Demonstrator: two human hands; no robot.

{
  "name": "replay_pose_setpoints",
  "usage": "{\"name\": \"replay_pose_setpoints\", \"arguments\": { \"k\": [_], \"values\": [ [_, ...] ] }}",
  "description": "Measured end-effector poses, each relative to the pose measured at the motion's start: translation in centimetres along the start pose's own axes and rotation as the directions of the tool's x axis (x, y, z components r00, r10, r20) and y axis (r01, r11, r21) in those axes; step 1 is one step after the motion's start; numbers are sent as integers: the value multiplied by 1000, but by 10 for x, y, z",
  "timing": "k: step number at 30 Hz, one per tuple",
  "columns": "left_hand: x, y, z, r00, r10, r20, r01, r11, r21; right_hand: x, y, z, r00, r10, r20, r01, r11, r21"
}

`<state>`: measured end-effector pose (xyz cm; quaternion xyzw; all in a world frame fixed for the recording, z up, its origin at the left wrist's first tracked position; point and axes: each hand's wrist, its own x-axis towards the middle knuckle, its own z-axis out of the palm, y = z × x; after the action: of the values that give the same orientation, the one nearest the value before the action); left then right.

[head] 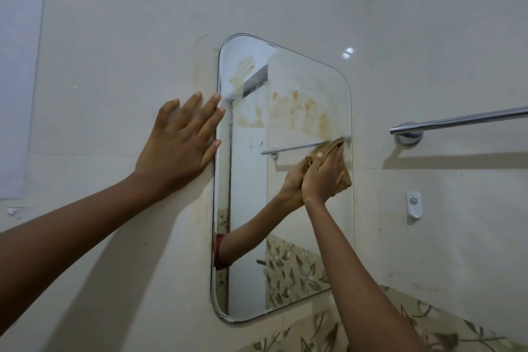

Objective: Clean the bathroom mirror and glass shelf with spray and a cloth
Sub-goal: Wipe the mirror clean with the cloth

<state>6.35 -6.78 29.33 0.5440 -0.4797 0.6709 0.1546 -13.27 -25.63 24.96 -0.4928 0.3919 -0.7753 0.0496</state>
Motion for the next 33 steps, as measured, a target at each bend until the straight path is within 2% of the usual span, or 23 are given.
{"name": "replay_pose_setpoints", "arguments": {
  "k": [2,5,10,12,16,19,22,24,28,33],
  "values": [
    [0,0,0,1000,1,-3,-1,1000,-5,-7,4,3,998,-50,31,49,998,43],
    [-1,0,0,1000,1,-9,-1,1000,-5,1,23,2,988,-149,30,148,989,18],
    [-1,1,1,1000,-5,-20,5,1000,5,51,35,-5,991,136,-6,-136,990,20],
    [-1,1,1,1000,-9,-20,9,1000,16,54,26,-4,988,156,-3,-155,985,80],
    [-1,1,2,1000,-7,-11,7,1000,22,13,-1,2,998,-27,53,17,984,178],
    [-1,1,1,1000,-3,-3,3,1000,11,-32,-40,8,975,-190,112,156,954,257],
    [-1,1,-2,1000,-5,16,5,1000,-14,-67,-83,10,886,-432,171,362,873,327],
    [-1,1,-5,999,-21,25,22,999,-49,-83,-104,10,812,-542,216,456,821,343],
    [-1,2,-14,999,-40,-12,38,986,-164,-91,-121,13,724,-642,253,556,760,337],
    [-2,2,-13,998,-52,-19,48,983,-176,-105,-97,9,628,-727,278,635,685,356]
  ]
}}
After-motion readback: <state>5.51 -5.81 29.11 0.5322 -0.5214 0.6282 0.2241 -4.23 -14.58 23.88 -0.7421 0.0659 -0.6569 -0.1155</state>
